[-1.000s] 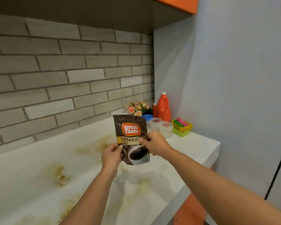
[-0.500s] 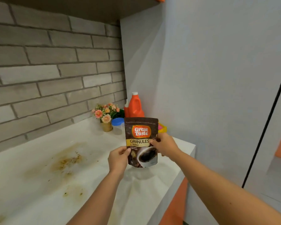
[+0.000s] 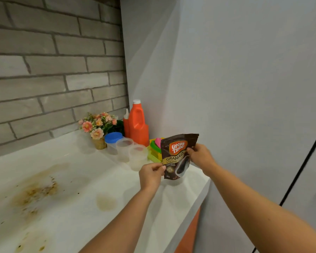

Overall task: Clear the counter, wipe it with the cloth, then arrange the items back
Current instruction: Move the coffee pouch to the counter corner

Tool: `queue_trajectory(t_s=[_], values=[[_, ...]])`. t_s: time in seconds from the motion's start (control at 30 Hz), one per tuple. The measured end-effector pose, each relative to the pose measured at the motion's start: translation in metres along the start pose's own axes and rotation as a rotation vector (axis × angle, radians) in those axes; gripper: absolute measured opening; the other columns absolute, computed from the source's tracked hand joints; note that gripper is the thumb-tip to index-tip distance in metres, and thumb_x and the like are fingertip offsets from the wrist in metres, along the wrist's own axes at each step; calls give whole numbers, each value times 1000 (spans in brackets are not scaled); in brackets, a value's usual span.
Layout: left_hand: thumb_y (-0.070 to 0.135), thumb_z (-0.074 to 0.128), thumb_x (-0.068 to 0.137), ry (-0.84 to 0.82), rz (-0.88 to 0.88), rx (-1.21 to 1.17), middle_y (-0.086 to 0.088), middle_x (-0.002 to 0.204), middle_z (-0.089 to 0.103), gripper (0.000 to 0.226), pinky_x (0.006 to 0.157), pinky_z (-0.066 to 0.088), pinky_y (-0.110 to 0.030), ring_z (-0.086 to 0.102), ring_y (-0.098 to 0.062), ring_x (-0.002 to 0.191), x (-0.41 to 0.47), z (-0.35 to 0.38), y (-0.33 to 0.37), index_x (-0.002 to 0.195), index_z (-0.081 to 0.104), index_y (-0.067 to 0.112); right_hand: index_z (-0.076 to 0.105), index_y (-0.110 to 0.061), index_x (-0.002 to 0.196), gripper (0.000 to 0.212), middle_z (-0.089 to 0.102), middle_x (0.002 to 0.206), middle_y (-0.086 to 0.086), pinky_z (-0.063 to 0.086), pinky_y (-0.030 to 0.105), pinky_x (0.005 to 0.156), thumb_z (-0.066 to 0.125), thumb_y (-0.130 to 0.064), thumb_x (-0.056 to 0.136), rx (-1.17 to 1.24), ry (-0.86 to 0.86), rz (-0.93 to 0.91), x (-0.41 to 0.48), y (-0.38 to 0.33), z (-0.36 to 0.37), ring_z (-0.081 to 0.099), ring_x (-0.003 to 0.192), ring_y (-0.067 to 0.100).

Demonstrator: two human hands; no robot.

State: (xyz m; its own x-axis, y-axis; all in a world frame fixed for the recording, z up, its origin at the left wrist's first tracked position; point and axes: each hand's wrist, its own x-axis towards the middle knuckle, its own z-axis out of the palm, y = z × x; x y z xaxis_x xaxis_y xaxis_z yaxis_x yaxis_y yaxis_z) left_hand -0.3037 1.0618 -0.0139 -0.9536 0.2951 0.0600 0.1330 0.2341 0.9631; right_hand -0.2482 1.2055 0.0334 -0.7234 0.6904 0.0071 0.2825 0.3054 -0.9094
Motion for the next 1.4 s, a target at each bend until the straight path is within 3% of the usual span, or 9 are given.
queue_trajectory(t_s=[0.1, 0.3, 0.67, 0.83, 0.97, 1.03, 1.17, 1.23, 1.4], values=[[11, 65, 85, 24, 3, 10, -4, 79, 66, 17, 80, 55, -33, 62, -18, 73, 14, 21, 1, 98, 73, 3, 56, -6, 121, 27, 62, 114, 12, 49, 40, 94, 44, -14, 98, 0, -25, 19, 27, 6, -5, 57, 102, 27], [9, 66, 84, 77, -13, 7, -7, 81, 69, 13, 78, 54, -35, 63, -21, 74, 33, 52, -5, 92, 74, 3, 56, -4, 119, 26, 56, 98, 7, 43, 31, 78, 43, -13, 98, -40, -105, 36, 70, 18, -11, 51, 89, 21], [7, 65, 85, 234, -30, 4, -11, 92, 71, 16, 83, 53, -35, 63, -24, 82, 51, 73, -18, 97, 73, 2, 55, -7, 119, 25, 62, 111, 12, 49, 40, 94, 44, -14, 98, -83, -226, 22, 96, 32, -7, 56, 96, 23], [8, 65, 85, 244, -46, 15, -7, 100, 70, 23, 87, 49, -29, 59, -18, 89, 51, 76, -20, 106, 70, 5, 52, -10, 123, 27, 60, 113, 11, 45, 35, 81, 45, -11, 97, -146, -267, 34, 95, 36, -7, 55, 99, 24], [10, 66, 84, 246, -71, 11, -8, 102, 67, 30, 86, 48, -28, 59, -19, 92, 45, 76, -19, 114, 65, 5, 50, -11, 126, 30, 58, 116, 13, 46, 39, 91, 46, -8, 96, -161, -294, 56, 92, 37, -9, 49, 94, 21], [11, 66, 84, 251, -82, 8, -7, 102, 65, 32, 86, 47, -28, 57, -17, 90, 43, 75, -19, 116, 64, 5, 50, -9, 126, 30, 55, 106, 11, 46, 37, 89, 46, -8, 96, -176, -298, 75, 91, 39, -11, 49, 92, 21], [13, 67, 84, 277, -102, 19, -3, 97, 62, 32, 86, 46, -29, 58, -19, 92, 36, 69, -16, 116, 63, 6, 51, -6, 116, 22, 52, 98, 10, 46, 32, 74, 50, -13, 95, -278, -306, 170, 90, 43, -14, 54, 87, 24], [13, 67, 84, 289, -109, 12, 0, 93, 59, 33, 87, 46, -28, 58, -20, 93, 32, 65, -14, 116, 62, 6, 49, -6, 109, 18, 52, 97, 11, 47, 31, 75, 52, -15, 94, -315, -314, 197, 88, 42, -15, 55, 87, 25], [13, 67, 84, 298, -106, 11, -1, 96, 59, 33, 85, 46, -28, 58, -21, 93, 23, 54, -10, 116, 61, 7, 44, -4, 123, 36, 55, 114, 19, 51, 38, 77, 55, -20, 93, -407, -369, 243, 83, 36, -12, 61, 101, 33]])
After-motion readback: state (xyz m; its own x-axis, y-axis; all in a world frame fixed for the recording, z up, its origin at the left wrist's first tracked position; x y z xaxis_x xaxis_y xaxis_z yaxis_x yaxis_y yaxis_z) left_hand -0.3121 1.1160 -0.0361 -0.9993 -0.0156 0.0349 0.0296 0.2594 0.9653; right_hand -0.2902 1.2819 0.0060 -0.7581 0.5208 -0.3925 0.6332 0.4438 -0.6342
